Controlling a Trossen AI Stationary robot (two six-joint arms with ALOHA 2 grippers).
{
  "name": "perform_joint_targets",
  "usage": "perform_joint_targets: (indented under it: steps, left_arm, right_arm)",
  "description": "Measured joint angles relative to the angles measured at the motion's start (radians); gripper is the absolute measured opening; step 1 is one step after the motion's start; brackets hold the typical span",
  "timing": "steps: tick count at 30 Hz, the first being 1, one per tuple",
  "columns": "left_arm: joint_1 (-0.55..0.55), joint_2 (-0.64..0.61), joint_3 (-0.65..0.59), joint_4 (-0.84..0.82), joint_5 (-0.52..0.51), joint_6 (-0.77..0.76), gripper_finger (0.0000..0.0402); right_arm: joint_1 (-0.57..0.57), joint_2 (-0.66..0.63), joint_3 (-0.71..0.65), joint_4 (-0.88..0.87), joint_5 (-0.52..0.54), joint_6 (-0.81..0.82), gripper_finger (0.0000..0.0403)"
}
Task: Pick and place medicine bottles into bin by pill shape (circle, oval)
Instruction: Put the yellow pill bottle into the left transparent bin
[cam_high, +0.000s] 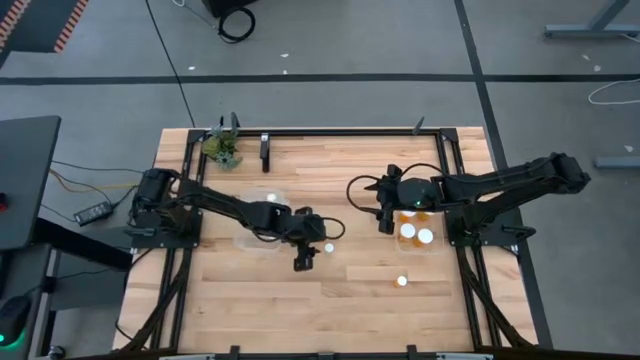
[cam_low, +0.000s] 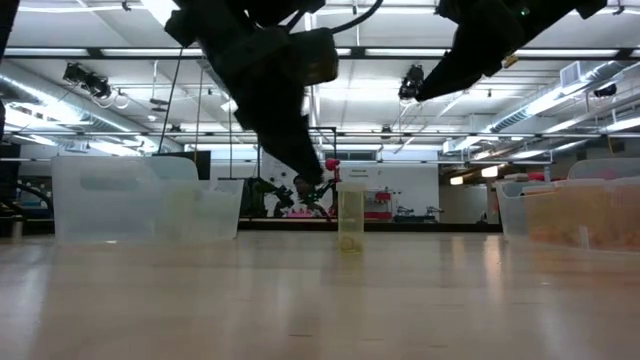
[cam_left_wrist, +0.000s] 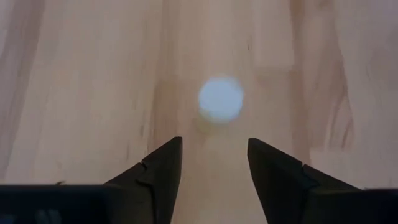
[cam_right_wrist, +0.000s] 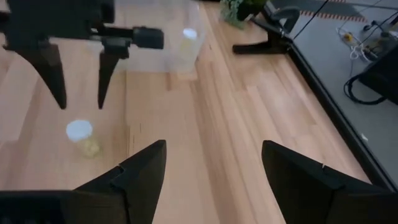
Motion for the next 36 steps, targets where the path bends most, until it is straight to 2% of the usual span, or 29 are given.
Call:
perform_joint_targets:
  steps: [7, 12, 20, 28, 36]
  left_arm:
    - [-0.014, 0.026, -0.003, 0.02, 0.003, -0.003, 0.023]
    - [-0.014, 0.067, -0.001, 0.087, 0.0, 0.01, 0.0242]
    - [-0.015, 0.086, -0.002, 0.162, -0.043, 0.056, 0.0243]
    - [-0.015, 0.093, -0.002, 0.213, -0.042, 0.066, 0.0241]
    - [-0.015, 0.135, -0.003, 0.227, -0.043, 0.084, 0.0213]
  right_arm:
    - [0.0, 0.011, -0.002, 0.008, 0.0, 0.004, 0.0271]
    - [0.002, 0.011, -0.002, 0.013, -0.005, 0.006, 0.0271]
    - [0.029, 0.011, -0.002, 0.027, -0.008, 0.007, 0.0271]
    - [0.035, 0.011, -0.002, 0.028, -0.007, 0.018, 0.0271]
    - [0.035, 0.011, -0.002, 0.03, -0.007, 0.018, 0.0271]
